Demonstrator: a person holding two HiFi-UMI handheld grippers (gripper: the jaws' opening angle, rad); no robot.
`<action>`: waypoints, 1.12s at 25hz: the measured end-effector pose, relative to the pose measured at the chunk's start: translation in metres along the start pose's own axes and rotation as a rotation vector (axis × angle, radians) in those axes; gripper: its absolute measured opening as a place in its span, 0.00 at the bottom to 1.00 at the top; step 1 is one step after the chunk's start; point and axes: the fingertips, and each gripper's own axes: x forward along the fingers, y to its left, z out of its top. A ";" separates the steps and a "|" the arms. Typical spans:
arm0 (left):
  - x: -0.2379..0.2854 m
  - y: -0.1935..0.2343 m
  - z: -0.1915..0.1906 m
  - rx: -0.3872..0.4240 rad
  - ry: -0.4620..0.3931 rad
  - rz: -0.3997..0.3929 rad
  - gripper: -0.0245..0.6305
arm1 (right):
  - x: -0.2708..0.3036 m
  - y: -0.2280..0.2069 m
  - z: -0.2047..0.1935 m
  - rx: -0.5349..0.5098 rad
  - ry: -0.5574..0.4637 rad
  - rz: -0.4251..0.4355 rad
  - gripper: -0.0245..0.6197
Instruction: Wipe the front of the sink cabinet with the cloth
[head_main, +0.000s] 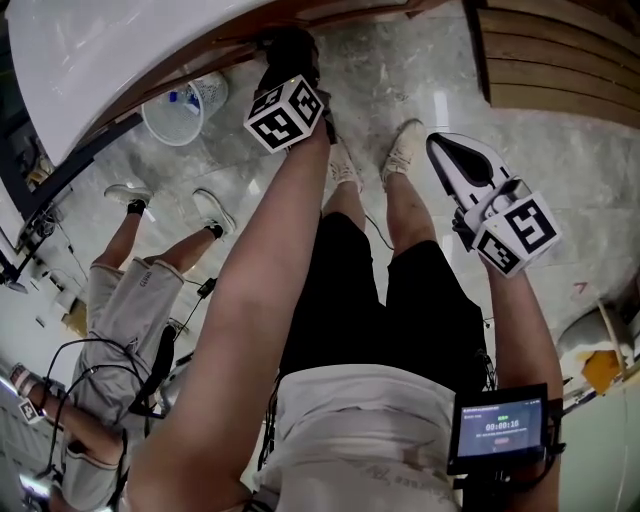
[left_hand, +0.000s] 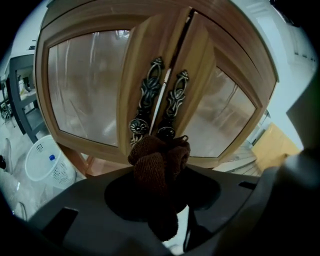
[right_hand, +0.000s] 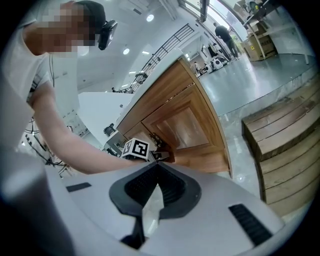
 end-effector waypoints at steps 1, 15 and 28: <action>0.002 -0.005 0.000 0.000 -0.003 -0.008 0.29 | -0.002 -0.002 -0.001 0.000 -0.003 -0.002 0.06; 0.021 -0.117 0.008 0.133 -0.028 -0.168 0.29 | -0.035 -0.029 0.002 0.016 -0.041 -0.035 0.06; 0.049 -0.221 -0.017 0.314 0.040 -0.320 0.30 | -0.053 -0.061 0.002 0.032 -0.068 -0.068 0.06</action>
